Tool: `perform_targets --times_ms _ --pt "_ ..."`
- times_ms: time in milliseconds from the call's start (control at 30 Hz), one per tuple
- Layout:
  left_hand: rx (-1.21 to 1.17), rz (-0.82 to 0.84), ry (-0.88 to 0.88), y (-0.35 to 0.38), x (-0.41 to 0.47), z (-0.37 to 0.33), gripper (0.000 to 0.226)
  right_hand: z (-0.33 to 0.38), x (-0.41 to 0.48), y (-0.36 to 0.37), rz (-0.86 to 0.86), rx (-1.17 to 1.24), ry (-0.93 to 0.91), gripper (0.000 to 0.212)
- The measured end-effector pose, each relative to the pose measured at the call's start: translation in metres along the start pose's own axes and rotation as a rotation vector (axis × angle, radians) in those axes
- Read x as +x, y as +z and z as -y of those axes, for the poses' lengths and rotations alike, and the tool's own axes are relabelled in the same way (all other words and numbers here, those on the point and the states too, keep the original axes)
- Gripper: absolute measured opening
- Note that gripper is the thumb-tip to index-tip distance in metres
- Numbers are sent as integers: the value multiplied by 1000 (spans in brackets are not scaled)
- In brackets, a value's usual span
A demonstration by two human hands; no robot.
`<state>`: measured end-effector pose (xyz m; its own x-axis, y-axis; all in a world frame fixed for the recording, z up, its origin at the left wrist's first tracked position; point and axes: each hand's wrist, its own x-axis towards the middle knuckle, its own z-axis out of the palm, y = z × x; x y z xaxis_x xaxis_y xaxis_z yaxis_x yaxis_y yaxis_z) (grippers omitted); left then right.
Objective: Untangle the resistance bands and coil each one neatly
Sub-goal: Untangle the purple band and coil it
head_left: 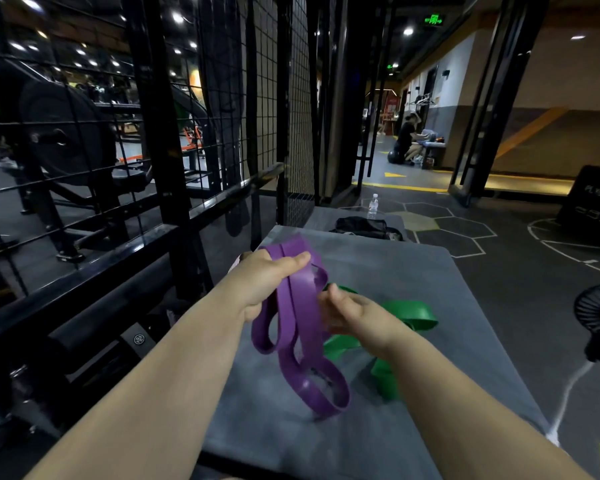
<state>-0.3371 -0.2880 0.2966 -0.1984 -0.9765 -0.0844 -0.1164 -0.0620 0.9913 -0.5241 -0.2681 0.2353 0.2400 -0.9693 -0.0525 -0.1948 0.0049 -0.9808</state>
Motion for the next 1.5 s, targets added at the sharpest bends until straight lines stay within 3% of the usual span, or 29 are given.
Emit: perform_targets --times_ms 133,300,533,667,767,900,1033,1133,1167,1300,1367,1500 --pt "-43 38 58 14 -23 -22 45 24 -21 20 117 36 -112 29" --pt "-65 66 119 15 -46 -34 31 40 -50 26 49 106 -187 33" --pt "-127 50 175 21 -95 -46 36 62 -105 35 -12 254 -403 28" --pt "-86 85 197 29 -129 -33 34 56 -138 36 -82 194 -483 30" --pt "-47 125 179 37 -157 -13 33 42 -165 41 -139 160 -511 12" --pt "82 177 142 45 -186 23 43 16 -203 50 -160 102 -475 12" --pt "349 302 60 58 -212 66 75 -6 -231 51 -199 125 -403 18" --pt "521 352 -10 71 -223 102 50 -20 -242 50 -202 205 -366 12" --pt "578 365 -39 74 -226 114 52 -24 -244 50 -199 229 -355 5" --pt "947 434 -111 77 -227 141 55 -36 -246 55 -184 326 -270 11" --pt "1041 498 -160 79 -223 151 58 -41 -246 56 -153 374 -230 24" --pt "1206 523 -176 89 -206 164 68 -47 -243 54 -106 486 -188 16"
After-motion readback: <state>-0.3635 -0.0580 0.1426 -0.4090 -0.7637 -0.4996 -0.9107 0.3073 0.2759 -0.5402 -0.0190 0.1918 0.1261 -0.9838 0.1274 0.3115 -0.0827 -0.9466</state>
